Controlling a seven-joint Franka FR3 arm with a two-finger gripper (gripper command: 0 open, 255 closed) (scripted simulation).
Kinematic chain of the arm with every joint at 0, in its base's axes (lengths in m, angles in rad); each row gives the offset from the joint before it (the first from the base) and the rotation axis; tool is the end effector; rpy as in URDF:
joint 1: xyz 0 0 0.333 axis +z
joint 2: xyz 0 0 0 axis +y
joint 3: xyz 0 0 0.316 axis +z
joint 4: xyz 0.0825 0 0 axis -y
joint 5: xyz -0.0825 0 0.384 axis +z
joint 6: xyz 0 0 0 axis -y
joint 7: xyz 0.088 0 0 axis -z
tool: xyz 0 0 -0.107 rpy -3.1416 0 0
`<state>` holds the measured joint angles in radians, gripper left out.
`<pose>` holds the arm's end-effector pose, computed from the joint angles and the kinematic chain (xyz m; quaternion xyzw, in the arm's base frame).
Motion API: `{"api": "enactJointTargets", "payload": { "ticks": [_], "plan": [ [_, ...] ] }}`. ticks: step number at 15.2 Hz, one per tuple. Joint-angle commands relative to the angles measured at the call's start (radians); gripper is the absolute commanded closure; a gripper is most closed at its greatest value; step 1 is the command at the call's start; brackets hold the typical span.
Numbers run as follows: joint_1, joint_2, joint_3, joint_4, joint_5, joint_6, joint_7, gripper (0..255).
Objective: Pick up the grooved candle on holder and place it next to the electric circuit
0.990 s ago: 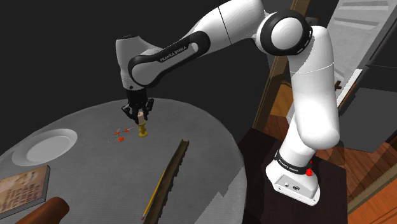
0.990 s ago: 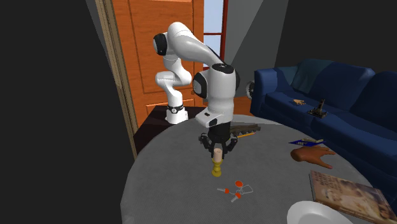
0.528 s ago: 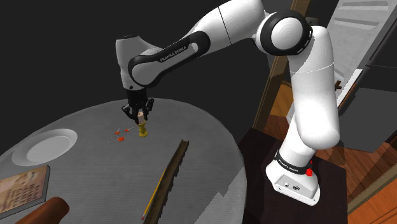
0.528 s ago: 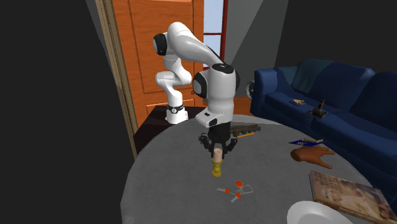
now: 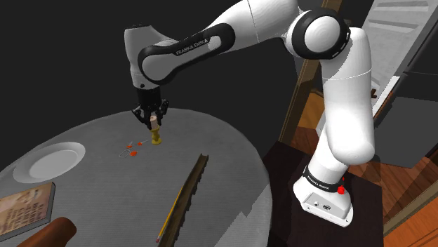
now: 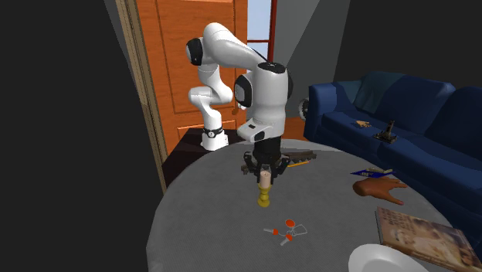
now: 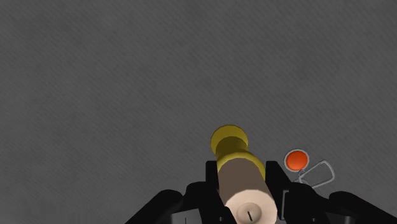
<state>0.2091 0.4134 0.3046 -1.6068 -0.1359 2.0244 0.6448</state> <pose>0.6005 0.3016 0.4006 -0.9987 0.0493 -0.0110 0.0058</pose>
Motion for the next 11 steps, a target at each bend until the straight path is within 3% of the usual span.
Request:
{"api": "enactJointTargets", "payload": {
  "ticks": [1,11],
  "plan": [
    [-0.001,-0.009,0.002,0.014,0.004,-0.023,-0.002,255],
    [0.001,-0.035,0.007,0.112,0.015,-0.145,-0.011,255]
  ]
}}
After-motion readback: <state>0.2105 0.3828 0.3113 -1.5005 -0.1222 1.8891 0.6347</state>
